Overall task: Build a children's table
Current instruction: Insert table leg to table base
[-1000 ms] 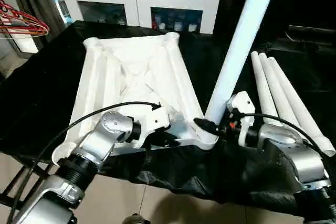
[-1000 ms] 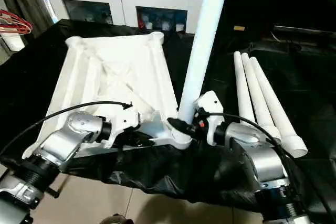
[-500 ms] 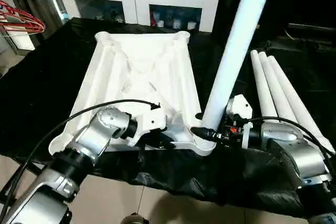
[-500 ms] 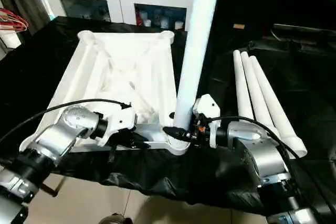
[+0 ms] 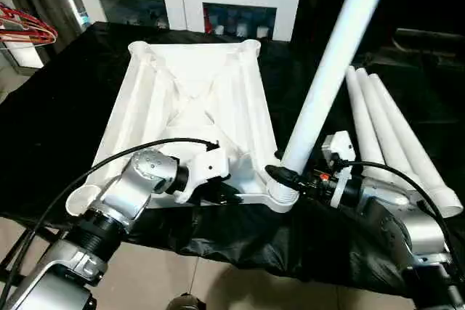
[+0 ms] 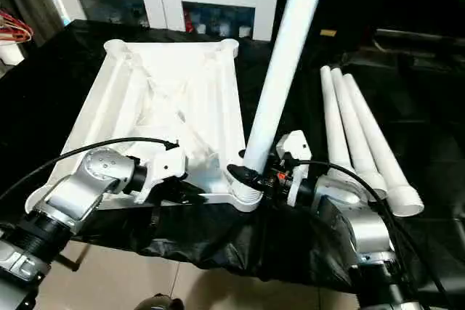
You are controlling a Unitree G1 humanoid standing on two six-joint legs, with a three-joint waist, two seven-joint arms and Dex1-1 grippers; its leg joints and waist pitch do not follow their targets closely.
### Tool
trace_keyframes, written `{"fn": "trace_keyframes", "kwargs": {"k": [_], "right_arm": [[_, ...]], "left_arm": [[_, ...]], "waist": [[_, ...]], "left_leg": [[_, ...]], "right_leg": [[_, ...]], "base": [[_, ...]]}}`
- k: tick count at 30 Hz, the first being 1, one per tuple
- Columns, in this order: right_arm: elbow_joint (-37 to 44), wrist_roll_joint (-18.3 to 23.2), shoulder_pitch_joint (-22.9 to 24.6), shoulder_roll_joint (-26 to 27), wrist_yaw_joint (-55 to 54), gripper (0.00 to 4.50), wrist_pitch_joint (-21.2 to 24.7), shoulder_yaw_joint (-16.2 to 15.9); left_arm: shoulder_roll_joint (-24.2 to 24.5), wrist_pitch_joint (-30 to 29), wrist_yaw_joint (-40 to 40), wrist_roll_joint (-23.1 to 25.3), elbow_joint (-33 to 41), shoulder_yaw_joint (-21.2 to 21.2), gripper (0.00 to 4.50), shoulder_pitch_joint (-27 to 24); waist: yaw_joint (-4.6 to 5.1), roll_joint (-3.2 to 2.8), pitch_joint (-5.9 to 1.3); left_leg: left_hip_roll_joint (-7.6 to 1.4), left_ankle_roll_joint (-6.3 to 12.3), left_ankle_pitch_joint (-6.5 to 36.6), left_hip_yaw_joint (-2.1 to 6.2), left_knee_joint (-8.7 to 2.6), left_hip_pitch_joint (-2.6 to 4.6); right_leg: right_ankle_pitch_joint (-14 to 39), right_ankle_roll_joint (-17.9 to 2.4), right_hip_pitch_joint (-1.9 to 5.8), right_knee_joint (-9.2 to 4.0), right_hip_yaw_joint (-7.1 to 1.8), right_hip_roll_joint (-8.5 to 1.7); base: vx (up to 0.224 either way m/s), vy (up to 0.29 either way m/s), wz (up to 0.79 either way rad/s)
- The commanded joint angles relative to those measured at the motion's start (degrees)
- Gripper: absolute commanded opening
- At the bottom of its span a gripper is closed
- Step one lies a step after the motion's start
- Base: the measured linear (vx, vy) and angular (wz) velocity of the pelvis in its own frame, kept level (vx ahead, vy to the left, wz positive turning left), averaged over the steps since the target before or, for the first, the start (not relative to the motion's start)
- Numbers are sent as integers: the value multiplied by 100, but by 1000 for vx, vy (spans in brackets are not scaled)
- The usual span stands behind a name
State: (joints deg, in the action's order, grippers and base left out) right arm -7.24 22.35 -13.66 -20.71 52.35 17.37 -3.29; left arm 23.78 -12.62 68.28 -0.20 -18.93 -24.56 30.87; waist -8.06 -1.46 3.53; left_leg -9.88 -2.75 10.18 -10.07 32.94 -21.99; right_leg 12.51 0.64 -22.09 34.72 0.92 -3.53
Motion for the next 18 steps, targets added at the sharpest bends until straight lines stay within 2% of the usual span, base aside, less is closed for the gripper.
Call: {"fn": "trace_keyframes", "kwargs": {"k": [1, 2, 4, 9, 12, 13, 14, 18], "right_arm": [[-95, -113, 174, -17, -274, 191, 102, 133], [38, -75, 311, 9, -358, 191, 103, 215], [116, -57, 391, 22, -406, 191, 107, 249], [531, 142, 752, 193, -752, 191, 158, 438], [624, 142, 853, 205, -791, 191, 151, 439], [674, 121, 884, 186, -796, 191, 145, 429], [723, 110, 901, 177, -811, 191, 152, 430], [787, 13, 911, 91, -797, 191, 114, 386]], "left_arm": [[-80, -81, 6, 0, 59, -141, 0, -111], [-95, -113, -50, 19, 56, -127, 0, -131], [-104, -136, -81, 24, 54, -114, 0, -140], [-169, -268, -316, 81, 55, -29, 0, -172], [-154, -273, -303, 76, 79, -38, 0, -183], [-141, -251, -288, 90, 84, -58, 0, -177], [-129, -239, -281, 101, 93, -70, 0, -174], [-130, -230, -301, 119, 79, -66, 0, -164]], "waist": [[38, -1, -251], [32, -23, -255], [24, -8, -244], [12, -15, -244], [14, -24, -233], [12, -58, -242], [17, -31, -243], [5, -36, -261]], "left_leg": [[-346, 29, 1367, 118, -467, 126], [-344, 50, 1298, 123, -463, 121], [-347, 66, 1299, 116, -465, 123], [-353, 59, 1340, 125, -483, 128], [-355, 12, 1457, 125, -500, 133], [-352, -7, 1477, 134, -501, 130], [-350, -22, 1476, 129, -499, 132], [-340, 35, 1231, 123, -468, 119]], "right_leg": [[540, -1264, 137, -414, -212, -447], [438, -1287, 143, -400, -205, -452], [429, -1267, 144, -411, -206, -448], [547, -1226, 146, -427, -203, -454], [734, -1171, 132, -448, -204, -453], [762, -1163, 139, -445, -205, -457], [750, -1143, 142, -447, -206, -454], [430, -1148, 156, -419, -201, -446]], "base": [[0, 0, 0], [0, 0, 0], [0, 0, 0], [0, 0, 0], [0, 0, 0], [0, 0, 0], [0, 0, 0], [0, 0, 0]]}}
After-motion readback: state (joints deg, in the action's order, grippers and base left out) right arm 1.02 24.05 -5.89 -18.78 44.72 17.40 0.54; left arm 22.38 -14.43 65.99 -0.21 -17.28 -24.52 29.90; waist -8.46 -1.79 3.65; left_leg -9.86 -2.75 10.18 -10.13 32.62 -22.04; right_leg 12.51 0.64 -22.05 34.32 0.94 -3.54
